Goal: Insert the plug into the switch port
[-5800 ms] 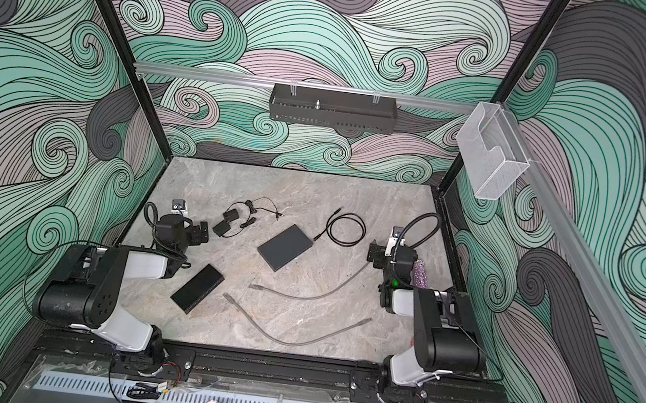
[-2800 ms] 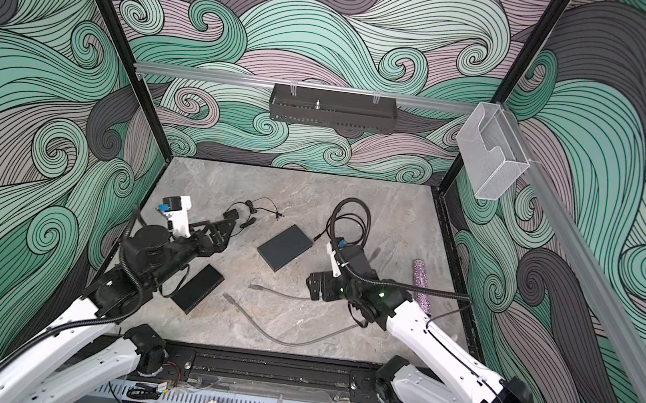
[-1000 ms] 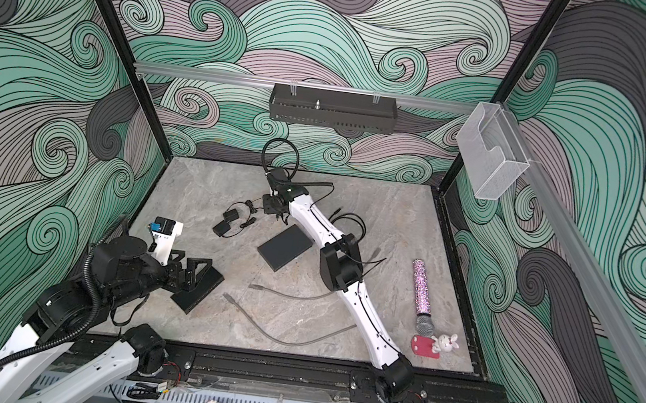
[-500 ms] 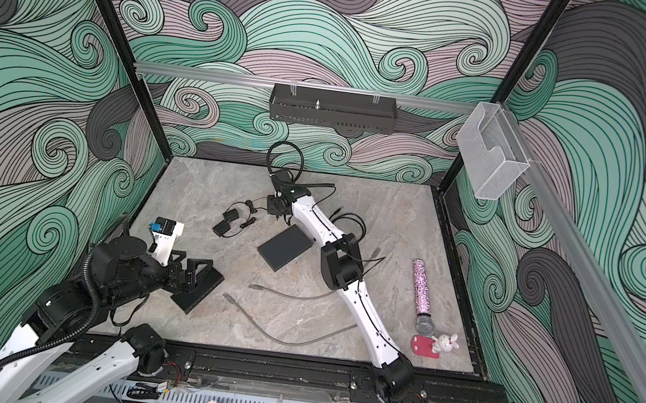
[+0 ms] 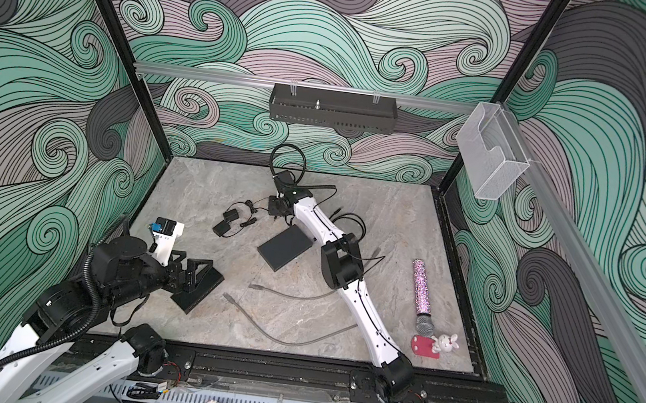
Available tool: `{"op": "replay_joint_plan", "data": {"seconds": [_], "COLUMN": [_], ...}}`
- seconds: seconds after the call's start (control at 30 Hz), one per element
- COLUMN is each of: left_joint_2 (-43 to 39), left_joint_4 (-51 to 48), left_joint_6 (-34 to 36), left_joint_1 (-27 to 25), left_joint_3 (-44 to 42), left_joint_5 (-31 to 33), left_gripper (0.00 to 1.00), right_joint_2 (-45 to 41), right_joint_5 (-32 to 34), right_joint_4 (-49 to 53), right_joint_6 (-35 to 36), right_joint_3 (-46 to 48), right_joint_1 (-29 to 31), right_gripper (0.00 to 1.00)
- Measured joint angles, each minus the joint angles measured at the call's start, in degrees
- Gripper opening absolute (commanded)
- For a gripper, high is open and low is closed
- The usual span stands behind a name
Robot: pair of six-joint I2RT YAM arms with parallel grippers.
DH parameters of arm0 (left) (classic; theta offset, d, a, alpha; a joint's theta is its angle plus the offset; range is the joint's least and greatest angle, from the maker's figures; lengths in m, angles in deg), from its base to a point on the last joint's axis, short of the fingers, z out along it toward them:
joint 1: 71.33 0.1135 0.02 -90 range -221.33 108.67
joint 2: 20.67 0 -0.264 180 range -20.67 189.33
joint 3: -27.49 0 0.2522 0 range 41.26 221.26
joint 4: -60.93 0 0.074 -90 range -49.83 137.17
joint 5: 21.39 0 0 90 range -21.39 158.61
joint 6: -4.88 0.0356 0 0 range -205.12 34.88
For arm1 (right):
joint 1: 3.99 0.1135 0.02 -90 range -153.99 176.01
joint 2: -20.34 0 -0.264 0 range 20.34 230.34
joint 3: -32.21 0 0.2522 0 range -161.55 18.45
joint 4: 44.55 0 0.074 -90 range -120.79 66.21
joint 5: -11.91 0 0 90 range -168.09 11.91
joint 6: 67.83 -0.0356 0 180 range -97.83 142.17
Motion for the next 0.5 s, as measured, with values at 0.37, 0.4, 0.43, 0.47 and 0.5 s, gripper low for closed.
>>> {"op": "replay_joint_plan", "data": {"seconds": [0.37, 0.4, 0.43, 0.47, 0.5], "left_joint_2": [0.07, 0.17, 0.39, 0.68, 1.03], "left_joint_4": [0.44, 0.50, 0.59, 0.61, 0.74], "left_joint_6": [0.35, 0.35, 0.33, 0.20, -0.26], "left_joint_1": [0.00, 0.00, 0.00, 0.00, 0.00], "left_joint_3": [-0.35, -0.48, -0.63, -0.70, -0.72], "left_joint_5": [-0.46, -0.70, -1.03, -1.29, -1.57], "left_gripper": [0.88, 0.88, 0.88, 0.88, 0.88], "right_joint_2": [-11.50, -14.05, -16.50, -18.86, -21.90], "right_joint_5": [-2.40, -2.80, -3.28, -3.85, -4.59], "right_joint_4": [-0.50, -0.48, -0.68, -1.22, -2.03], "right_joint_6": [1.86, 2.05, 2.27, 2.43, 2.56], "right_joint_3": [14.80, 17.44, 19.78, 22.25, 25.62], "right_joint_1": [0.92, 1.27, 1.68, 2.12, 2.67], "right_gripper": [0.00, 0.00, 0.00, 0.00, 0.00]}}
